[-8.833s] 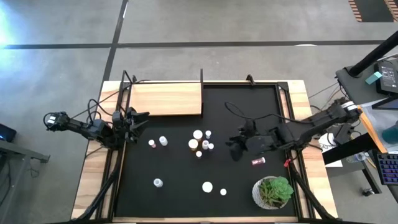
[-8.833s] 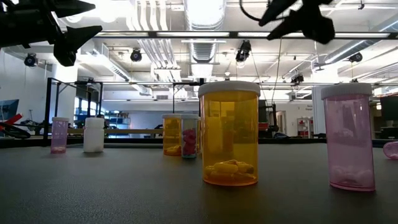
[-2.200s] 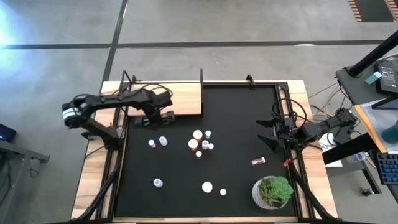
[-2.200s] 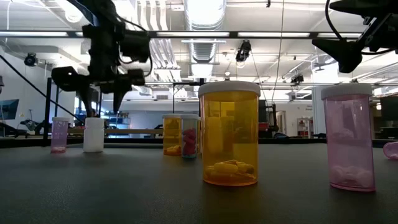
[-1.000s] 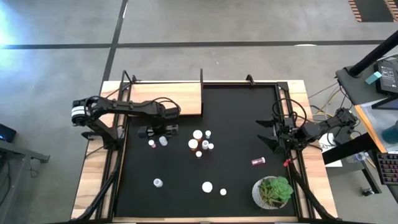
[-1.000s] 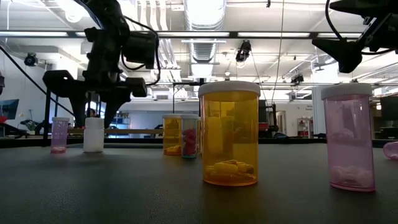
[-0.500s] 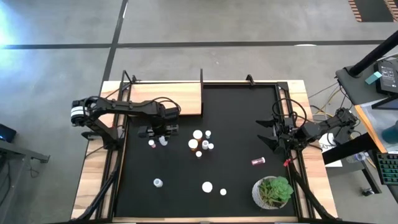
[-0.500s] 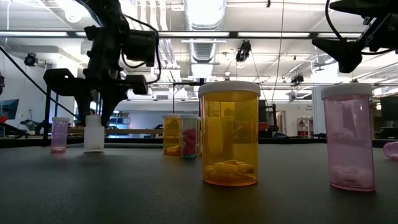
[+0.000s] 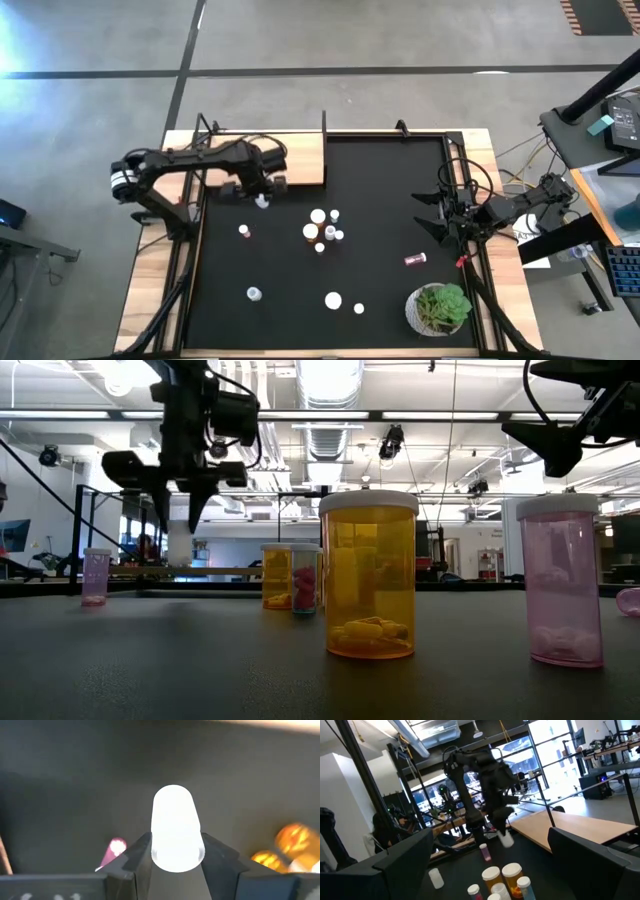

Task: Pick and place medicine bottles onto shelf by color
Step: Put the top left white pill bottle on the shelf

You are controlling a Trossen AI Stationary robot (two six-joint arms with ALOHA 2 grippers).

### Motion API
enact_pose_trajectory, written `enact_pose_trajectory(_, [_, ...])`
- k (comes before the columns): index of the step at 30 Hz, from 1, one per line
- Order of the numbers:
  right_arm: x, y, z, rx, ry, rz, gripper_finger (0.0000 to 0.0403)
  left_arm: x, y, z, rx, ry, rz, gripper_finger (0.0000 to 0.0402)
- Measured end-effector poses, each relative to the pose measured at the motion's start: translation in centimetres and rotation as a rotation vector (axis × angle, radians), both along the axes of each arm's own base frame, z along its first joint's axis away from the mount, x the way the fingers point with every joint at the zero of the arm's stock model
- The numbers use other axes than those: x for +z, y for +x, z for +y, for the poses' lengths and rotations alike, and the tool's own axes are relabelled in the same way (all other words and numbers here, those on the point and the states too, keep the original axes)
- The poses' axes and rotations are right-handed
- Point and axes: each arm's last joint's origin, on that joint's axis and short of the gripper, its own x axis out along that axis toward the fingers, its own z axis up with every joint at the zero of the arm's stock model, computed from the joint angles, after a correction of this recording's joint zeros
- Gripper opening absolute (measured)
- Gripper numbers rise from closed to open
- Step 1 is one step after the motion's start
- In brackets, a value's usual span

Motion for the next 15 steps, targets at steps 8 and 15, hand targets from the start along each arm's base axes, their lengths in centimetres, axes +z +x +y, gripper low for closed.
enact_pose_trajectory(8, [0.0,0.0,0.0,0.0,0.0,0.0,0.0384,2.0,-2.0,4.7,0.231,0.017,-0.002,0.0121])
enact_pose_trajectory(15, [0.0,0.0,0.0,0.0,0.0,0.0,0.0384,1.4,-3.8,7.5,0.558,-0.018,0.027,0.0129])
